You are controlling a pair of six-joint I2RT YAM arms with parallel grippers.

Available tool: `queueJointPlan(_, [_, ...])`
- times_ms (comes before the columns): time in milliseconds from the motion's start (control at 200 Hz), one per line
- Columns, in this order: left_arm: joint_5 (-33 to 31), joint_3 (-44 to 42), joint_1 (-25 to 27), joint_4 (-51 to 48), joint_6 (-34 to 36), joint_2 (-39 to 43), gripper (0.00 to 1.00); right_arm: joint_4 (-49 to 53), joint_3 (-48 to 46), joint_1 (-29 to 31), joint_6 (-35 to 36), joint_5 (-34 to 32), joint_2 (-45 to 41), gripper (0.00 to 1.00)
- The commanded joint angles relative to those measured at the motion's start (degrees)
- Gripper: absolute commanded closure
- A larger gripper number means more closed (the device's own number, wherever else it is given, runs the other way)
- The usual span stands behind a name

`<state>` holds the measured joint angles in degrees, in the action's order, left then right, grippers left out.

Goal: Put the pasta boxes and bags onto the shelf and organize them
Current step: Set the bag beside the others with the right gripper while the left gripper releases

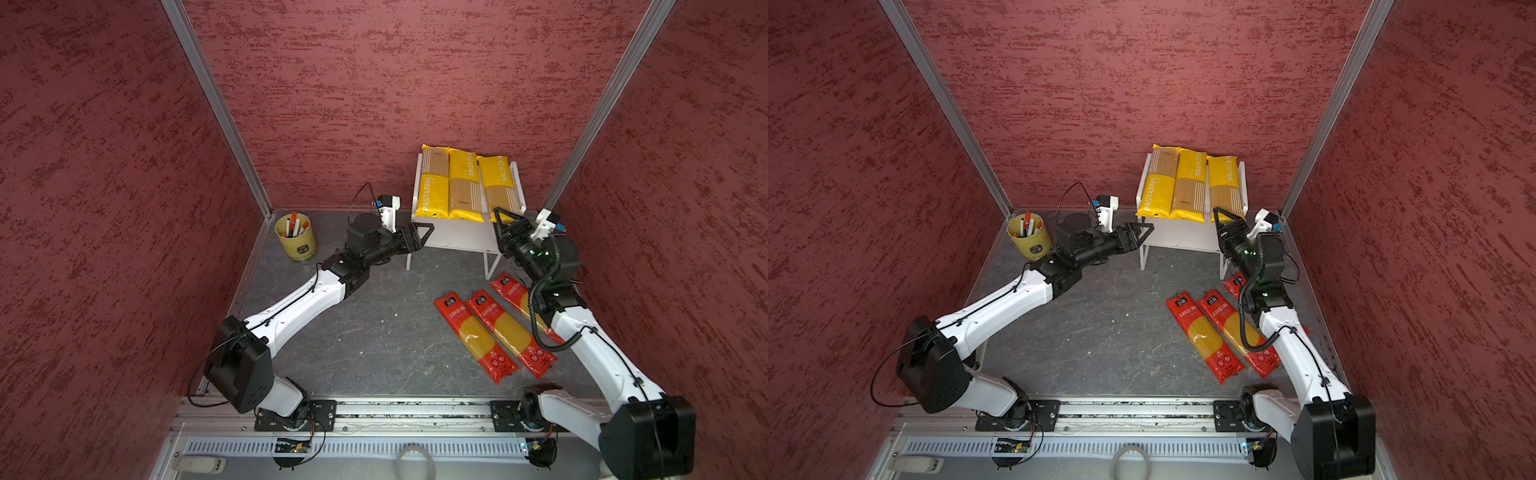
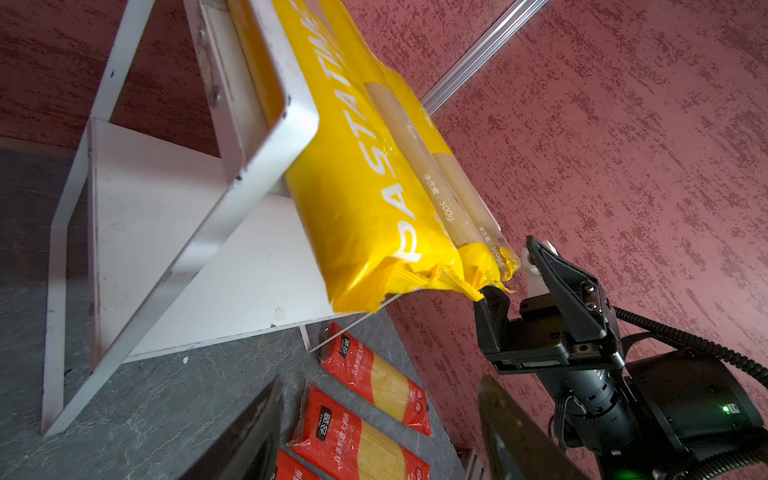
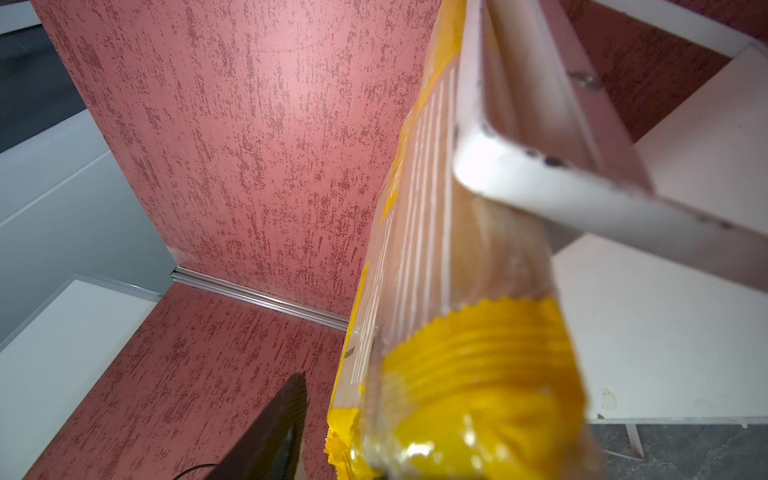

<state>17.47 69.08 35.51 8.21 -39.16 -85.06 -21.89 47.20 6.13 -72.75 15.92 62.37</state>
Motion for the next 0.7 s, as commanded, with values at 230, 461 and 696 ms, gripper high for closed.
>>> queueJointPlan(230, [-1.39,-2.09,3.23,2.33,2.24,0.80,0.27,6.07,-0.95,-5.91,0.87,2.23,-6.24,0.37])
queueJointPlan(461, [-2.43,-2.87,4.91,2.59,2.86,0.79,0.26,-2.23,1.12,-5.42,-3.07,6.02,-0.18,0.64])
queueJointPlan(696, [-3.03,-3.07,5.26,2.24,3.05,0.86,0.26,-5.33,0.69,-2.87,-4.50,6.12,1.74,0.79])
